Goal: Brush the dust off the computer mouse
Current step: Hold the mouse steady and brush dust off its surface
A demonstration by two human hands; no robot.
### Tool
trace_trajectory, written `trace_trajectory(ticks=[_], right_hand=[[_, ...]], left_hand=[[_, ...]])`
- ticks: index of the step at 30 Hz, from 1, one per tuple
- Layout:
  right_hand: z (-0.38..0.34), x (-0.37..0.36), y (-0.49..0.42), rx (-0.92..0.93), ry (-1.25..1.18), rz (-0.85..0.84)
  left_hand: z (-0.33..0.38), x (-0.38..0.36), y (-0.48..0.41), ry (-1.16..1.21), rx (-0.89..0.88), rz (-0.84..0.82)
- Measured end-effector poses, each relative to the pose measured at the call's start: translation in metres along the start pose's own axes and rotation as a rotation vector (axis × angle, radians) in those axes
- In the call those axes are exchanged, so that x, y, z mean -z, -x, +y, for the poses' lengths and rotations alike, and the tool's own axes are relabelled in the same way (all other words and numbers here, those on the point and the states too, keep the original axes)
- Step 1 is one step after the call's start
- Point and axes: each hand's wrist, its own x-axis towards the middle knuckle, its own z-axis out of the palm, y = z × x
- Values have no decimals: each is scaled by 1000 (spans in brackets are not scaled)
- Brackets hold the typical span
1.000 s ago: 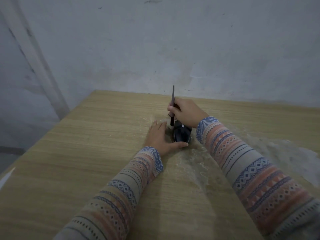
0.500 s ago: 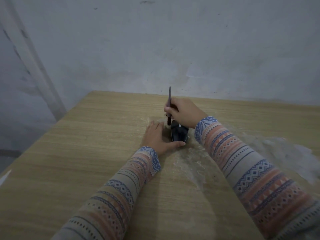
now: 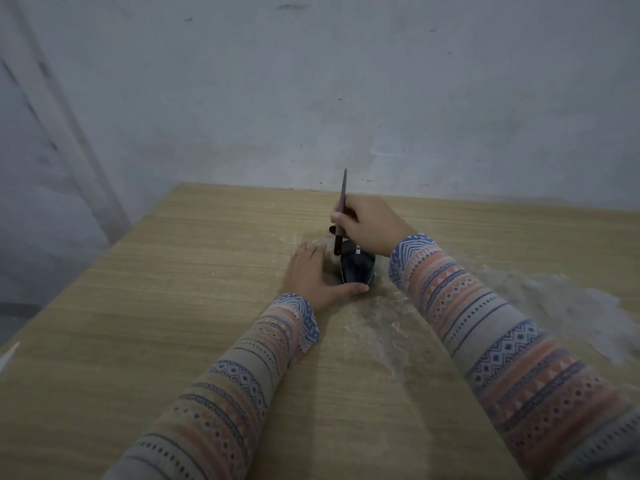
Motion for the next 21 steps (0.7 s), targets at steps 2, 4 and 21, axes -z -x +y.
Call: trace_trajectory(ticks=[2,4,21], right_hand=[[2,1,-1,-9,8,23],[2,2,-1,-21,-15,-24],[10,8,20,-7,-104,113]], left_hand=[[0,0,0,-9,1,-3],[0,0,-1,-1,-5,6],[-1,-1,1,17,-32,-16]])
